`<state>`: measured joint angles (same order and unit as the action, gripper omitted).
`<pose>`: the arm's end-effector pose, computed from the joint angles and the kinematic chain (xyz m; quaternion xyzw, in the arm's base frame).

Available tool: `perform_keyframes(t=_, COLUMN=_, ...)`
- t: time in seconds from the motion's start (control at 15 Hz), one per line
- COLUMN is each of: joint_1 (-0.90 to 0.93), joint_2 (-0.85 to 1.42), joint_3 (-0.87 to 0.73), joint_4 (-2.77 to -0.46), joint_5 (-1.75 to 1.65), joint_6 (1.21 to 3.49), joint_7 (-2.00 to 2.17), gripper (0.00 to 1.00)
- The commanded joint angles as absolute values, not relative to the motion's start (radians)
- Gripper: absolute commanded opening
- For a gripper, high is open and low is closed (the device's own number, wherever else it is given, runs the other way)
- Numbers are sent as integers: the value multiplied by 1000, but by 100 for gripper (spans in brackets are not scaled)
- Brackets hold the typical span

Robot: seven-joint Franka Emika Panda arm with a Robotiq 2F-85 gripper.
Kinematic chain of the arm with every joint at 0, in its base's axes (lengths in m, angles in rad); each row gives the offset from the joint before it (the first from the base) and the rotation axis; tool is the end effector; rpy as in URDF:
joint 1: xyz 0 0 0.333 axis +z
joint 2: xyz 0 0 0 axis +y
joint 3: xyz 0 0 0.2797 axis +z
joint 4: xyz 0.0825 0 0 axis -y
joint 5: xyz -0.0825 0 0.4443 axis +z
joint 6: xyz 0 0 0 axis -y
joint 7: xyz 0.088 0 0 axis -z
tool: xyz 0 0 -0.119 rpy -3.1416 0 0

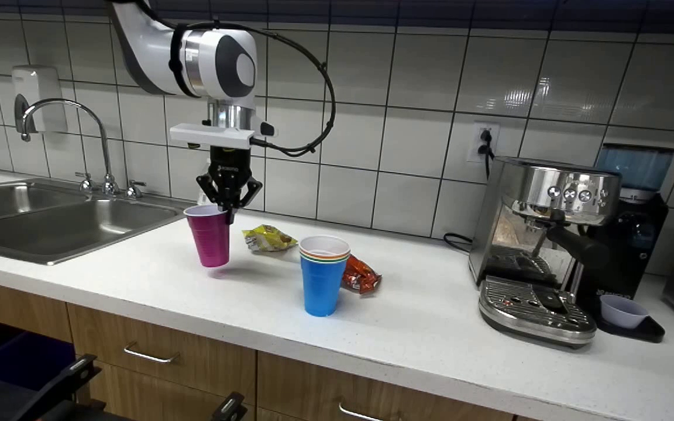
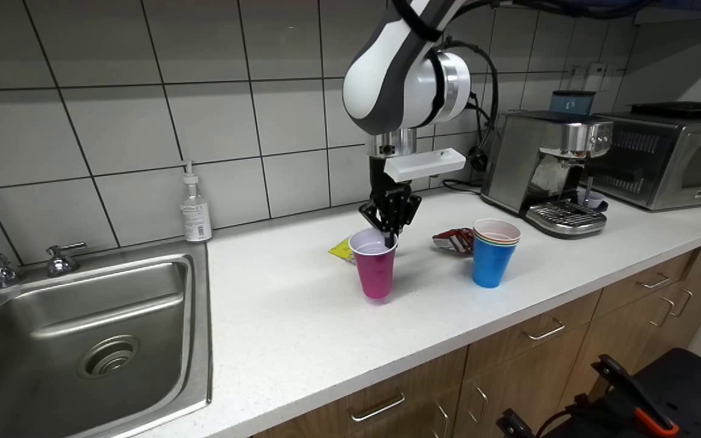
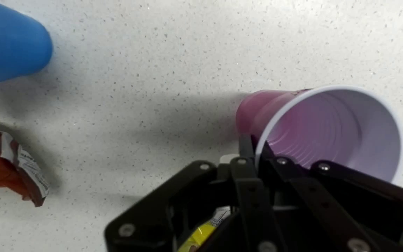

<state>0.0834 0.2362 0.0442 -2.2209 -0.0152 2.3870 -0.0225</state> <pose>0.5653 0.0733 0.1688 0.9962 0.0802 -0.0349 0.0017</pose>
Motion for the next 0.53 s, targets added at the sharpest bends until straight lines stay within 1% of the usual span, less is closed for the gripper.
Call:
perform_keyframes(t=0.0, joint_1=53, joint_2=134, joint_3=56, joint_4=-2292, joint_5=24, joint_6=2387, joint_7=-83, gripper=1)
perform_keyframes(t=0.47, joint_1=27, joint_2=16, joint_3=38, joint_4=-2342, joint_5=69, joint_6=2368, joint_7=-168, gripper=1)
